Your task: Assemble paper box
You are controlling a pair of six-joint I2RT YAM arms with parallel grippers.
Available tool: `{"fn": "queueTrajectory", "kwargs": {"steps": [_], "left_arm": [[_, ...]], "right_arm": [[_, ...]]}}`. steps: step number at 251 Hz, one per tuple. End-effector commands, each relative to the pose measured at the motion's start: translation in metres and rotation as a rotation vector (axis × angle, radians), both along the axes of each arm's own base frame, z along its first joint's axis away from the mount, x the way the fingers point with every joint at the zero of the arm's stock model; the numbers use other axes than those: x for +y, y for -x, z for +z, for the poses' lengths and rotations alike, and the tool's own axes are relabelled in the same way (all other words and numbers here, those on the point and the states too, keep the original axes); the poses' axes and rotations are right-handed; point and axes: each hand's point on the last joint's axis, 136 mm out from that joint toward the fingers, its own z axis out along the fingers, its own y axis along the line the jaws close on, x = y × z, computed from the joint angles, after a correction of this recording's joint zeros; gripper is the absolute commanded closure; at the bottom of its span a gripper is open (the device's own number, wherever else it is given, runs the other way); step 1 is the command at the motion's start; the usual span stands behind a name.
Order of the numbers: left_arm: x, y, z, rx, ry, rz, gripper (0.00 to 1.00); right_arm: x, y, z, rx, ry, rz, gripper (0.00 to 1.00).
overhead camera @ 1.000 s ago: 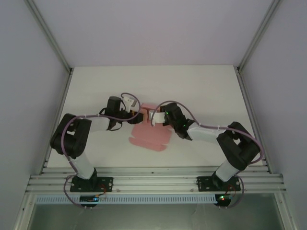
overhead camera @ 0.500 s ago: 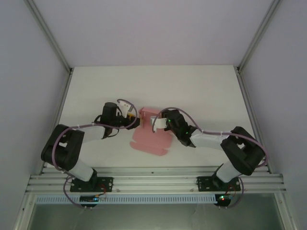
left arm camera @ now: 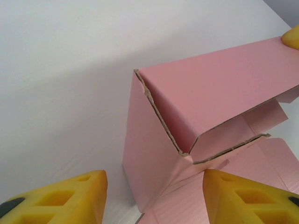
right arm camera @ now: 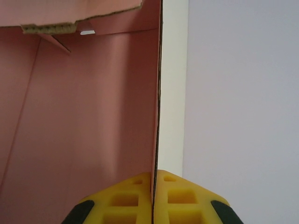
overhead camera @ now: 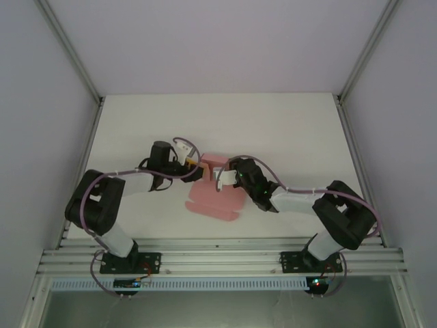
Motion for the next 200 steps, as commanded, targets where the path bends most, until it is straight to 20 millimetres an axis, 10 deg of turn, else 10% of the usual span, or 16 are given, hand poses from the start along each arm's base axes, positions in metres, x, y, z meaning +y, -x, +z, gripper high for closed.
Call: {"fn": "queueTrajectory", "kwargs": {"steps": [1, 114, 200], "left_arm": [[-0.002, -0.009, -0.002, -0.023, -0.024, 0.021, 0.44], [-0.017, -0.016, -0.015, -0.093, -0.099, 0.101, 0.69], [0.027, -0.053, -0.020, -0.214, -0.363, 0.458, 0.96]], "right_arm": [[0.004, 0.005, -0.009, 0.030, 0.012, 0.011, 1.00], [0.004, 0.009, -0.019, 0.072, 0.016, -0.006, 1.00], [-0.002, 0.013, -0.025, 0.120, 0.003, -0.038, 1.00]]}}
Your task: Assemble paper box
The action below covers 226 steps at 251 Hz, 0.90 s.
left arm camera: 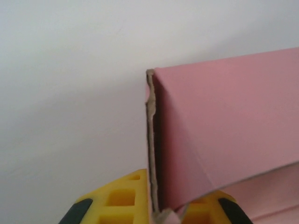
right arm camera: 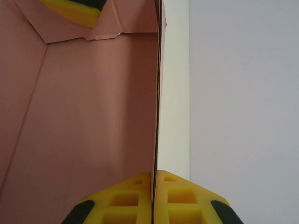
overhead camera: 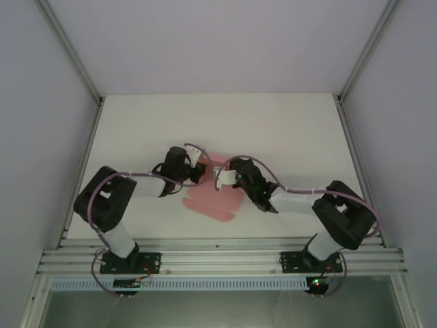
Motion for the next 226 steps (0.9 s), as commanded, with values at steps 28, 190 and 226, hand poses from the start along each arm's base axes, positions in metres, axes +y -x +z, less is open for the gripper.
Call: {"fn": "queueTrajectory", "kwargs": {"steps": [28, 190, 226], "left_arm": [[0.063, -0.035, -0.010, -0.101, -0.282, 0.434, 0.95], [0.068, -0.026, -0.021, -0.004, -0.136, 0.535, 0.76], [0.048, -0.022, 0.000, 0.006, 0.068, 0.401, 0.52]], "right_arm": [[-0.002, 0.017, -0.024, 0.123, 0.032, 0.007, 1.00], [-0.022, 0.026, -0.043, 0.290, 0.017, -0.069, 1.00], [-0.022, 0.024, -0.039, 0.288, -0.003, -0.077, 1.00]]}}
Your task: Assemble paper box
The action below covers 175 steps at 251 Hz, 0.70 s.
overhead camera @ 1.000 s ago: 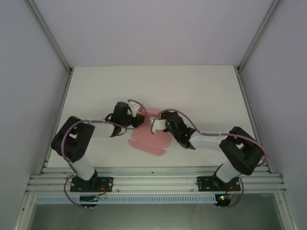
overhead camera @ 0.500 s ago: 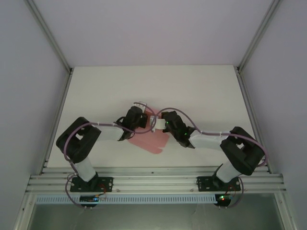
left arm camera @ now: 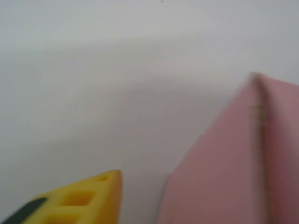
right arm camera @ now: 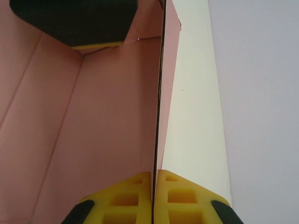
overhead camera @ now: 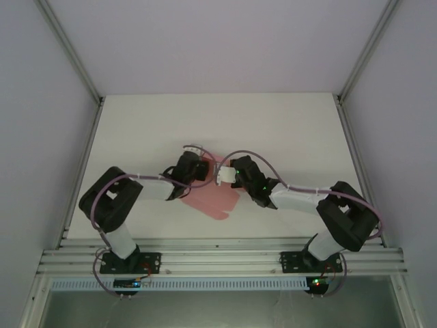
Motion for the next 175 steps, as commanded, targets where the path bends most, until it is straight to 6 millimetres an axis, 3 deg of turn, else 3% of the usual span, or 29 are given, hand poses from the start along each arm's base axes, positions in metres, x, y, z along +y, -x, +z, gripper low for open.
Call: {"fn": "queueTrajectory", "kwargs": {"steps": [1, 34, 111, 175], "left_arm": [[0.028, -0.011, 0.004, -0.023, 0.055, 0.039, 0.52], [0.023, -0.010, 0.013, -0.026, 0.059, -0.013, 0.51], [0.004, -0.005, 0.024, -0.043, 0.085, -0.117, 0.32], [-0.018, 0.002, 0.030, -0.021, 0.102, -0.212, 0.23]], "right_arm": [[-0.022, 0.020, -0.031, 0.118, 0.102, -0.010, 1.00], [-0.022, 0.018, -0.030, 0.114, 0.103, -0.019, 1.00], [-0.021, 0.017, -0.027, 0.106, 0.095, -0.024, 1.00], [-0.020, 0.015, -0.025, 0.097, 0.090, -0.030, 1.00]]}}
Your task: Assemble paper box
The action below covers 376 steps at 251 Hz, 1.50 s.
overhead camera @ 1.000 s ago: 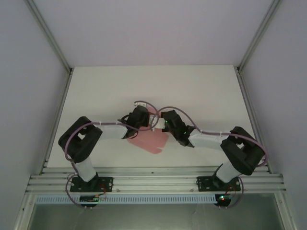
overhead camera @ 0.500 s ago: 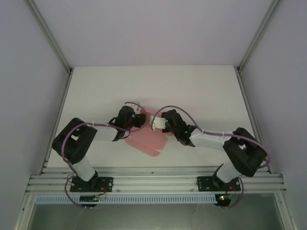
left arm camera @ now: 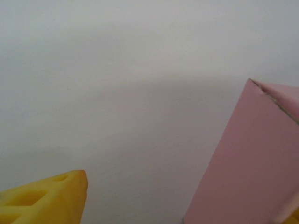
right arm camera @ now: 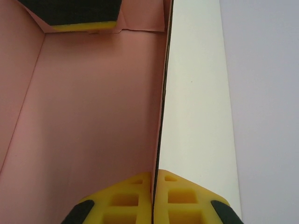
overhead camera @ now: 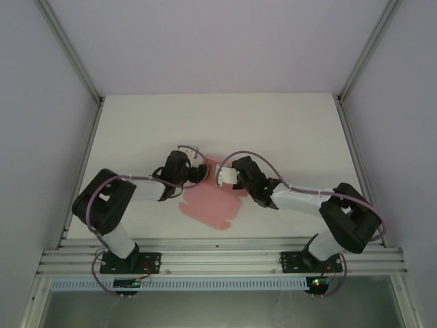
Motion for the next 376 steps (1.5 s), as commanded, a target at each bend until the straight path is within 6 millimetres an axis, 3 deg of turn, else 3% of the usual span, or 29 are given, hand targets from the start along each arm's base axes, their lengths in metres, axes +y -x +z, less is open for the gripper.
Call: {"fn": "queueTrajectory", "kwargs": {"steps": [1, 13, 46, 93, 121, 130, 138, 154, 168, 180, 195, 209, 221, 258, 284, 319, 360, 376], "left_arm": [[-0.016, -0.008, 0.029, -0.050, 0.042, -0.051, 0.23], [-0.019, -0.006, 0.030, -0.054, 0.039, -0.065, 0.25], [-0.021, -0.008, 0.020, -0.033, 0.008, -0.071, 0.49], [-0.029, -0.004, 0.011, -0.010, -0.001, -0.108, 0.59], [-0.031, -0.004, 0.008, -0.004, -0.011, -0.116, 0.87], [-0.030, -0.004, 0.007, -0.002, -0.015, -0.114, 0.96], [-0.030, -0.004, 0.007, -0.002, -0.016, -0.113, 1.00], [-0.028, -0.006, 0.012, -0.016, -0.013, -0.096, 1.00], [-0.023, -0.009, 0.020, -0.037, -0.013, -0.065, 1.00], [-0.019, -0.010, 0.028, -0.059, -0.011, -0.038, 1.00], [-0.013, -0.011, 0.039, -0.086, -0.005, -0.005, 1.00], [-0.004, -0.011, 0.051, -0.114, 0.001, 0.041, 1.00], [0.005, -0.011, 0.060, -0.138, -0.002, 0.083, 1.00], [0.028, -0.001, 0.079, -0.187, 0.003, 0.164, 1.00], [0.037, 0.006, 0.089, -0.206, 0.010, 0.179, 1.00], [0.041, 0.013, 0.095, -0.215, 0.013, 0.181, 1.00], [0.045, 0.013, 0.099, -0.213, 0.026, 0.207, 1.00], [0.044, 0.012, 0.102, -0.209, 0.036, 0.208, 1.00]], "right_arm": [[-0.013, 0.010, -0.020, 0.063, 0.072, -0.013, 1.00], [-0.013, 0.009, -0.019, 0.057, 0.069, -0.017, 1.00], [-0.011, 0.007, -0.015, 0.047, 0.051, -0.017, 1.00], [-0.007, 0.005, -0.009, 0.045, 0.024, -0.020, 1.00], [-0.005, 0.001, 0.002, 0.028, -0.015, -0.041, 1.00], [-0.005, 0.000, 0.004, 0.030, -0.031, -0.051, 0.94], [-0.004, -0.001, 0.009, 0.028, -0.050, -0.057, 0.83], [-0.004, -0.001, 0.017, 0.031, -0.071, -0.062, 0.70], [-0.002, 0.001, 0.026, 0.046, -0.114, -0.064, 0.49], [-0.001, 0.005, 0.036, 0.060, -0.154, -0.058, 0.42], [0.000, 0.009, 0.055, 0.053, -0.234, -0.049, 0.26], [-0.002, 0.011, 0.079, 0.029, -0.329, -0.052, 0.20], [-0.007, 0.014, 0.102, 0.008, -0.426, -0.055, 0.01], [-0.042, 0.010, 0.167, -0.024, -0.748, -0.161, 0.00], [-0.078, -0.007, 0.190, 0.035, -0.945, -0.320, 0.01], [-0.091, -0.019, 0.186, 0.206, -1.056, -0.384, 0.00], [-0.075, -0.026, 0.163, 0.307, -0.991, -0.354, 0.00], [-0.062, -0.024, 0.145, 0.380, -0.937, -0.339, 0.00]]}}
